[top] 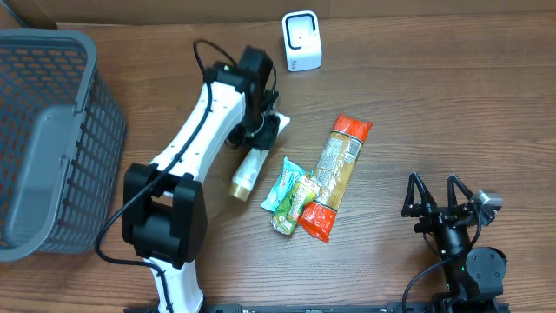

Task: Scan the item barcode
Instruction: 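Carry the Pantene pouch right and lay it beside the Pokka pouch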

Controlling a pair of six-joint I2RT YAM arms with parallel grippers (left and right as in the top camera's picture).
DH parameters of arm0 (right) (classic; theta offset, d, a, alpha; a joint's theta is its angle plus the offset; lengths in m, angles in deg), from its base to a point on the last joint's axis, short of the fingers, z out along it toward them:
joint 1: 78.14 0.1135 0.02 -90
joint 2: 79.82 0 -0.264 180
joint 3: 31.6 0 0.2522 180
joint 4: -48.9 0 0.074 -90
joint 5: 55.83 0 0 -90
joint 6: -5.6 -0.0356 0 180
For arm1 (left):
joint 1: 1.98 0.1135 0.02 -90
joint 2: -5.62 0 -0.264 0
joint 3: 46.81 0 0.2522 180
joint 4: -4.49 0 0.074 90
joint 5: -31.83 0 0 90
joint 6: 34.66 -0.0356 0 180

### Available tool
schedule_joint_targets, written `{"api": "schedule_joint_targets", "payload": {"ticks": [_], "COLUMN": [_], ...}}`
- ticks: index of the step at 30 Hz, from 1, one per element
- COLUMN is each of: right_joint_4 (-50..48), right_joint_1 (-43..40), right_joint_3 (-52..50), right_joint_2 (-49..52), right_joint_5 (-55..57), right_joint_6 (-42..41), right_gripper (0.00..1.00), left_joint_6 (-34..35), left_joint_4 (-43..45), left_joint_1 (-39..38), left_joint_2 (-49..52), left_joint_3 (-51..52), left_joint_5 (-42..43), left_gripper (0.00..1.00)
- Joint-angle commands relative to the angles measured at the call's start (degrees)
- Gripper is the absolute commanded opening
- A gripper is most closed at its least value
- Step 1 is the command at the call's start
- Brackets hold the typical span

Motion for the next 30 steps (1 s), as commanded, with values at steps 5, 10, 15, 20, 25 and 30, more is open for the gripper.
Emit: {"api": "schedule_joint_targets", "payload": {"ticks": [5, 10, 15, 20, 25, 30], "right_joint_4": [-0.46, -0.46, -0.44, -0.46, -0.46, -0.46], "right_joint_1": [0.28, 0.28, 0.28, 0.28, 0.28, 0.28], "right_joint_3": [-0.61, -0.61, -0.61, -0.61, -0.61, -0.61], "right_joint_2": [-0.61, -0.61, -0.61, -0.61, -0.61, -0.61], "right_joint_5": [-0.04, -0.04, -0.04, -0.04, -0.04, -0.04], "right_joint_6": [0.07, 0.07, 0.07, 0.07, 0.07, 0.07], "right_gripper": [1.0, 1.0, 1.0, 1.0, 1.0, 1.0], "left_joint_6": [3.34, 3.17, 3.34, 3.37, 3.37, 3.34], "left_joint_4": [6.43, 6.36, 6.27, 5.68, 5.68, 5.7], "left_joint_1": [-0.2, -1.49, -3.04, -3.17, -3.02, -3.02], "left_joint_2": [-1.14, -1.14, -1.14, -2.19, -6.45, -14.21], "left_joint_3": [9.49, 10.29, 10.29, 10.21, 10.16, 10.16], "left_joint_5": [-1.07, 0.52, 4.09, 5.42, 5.42, 5.33], "left_gripper": [0.04, 0.07, 0.34, 0.43, 0.43, 0.43]}}
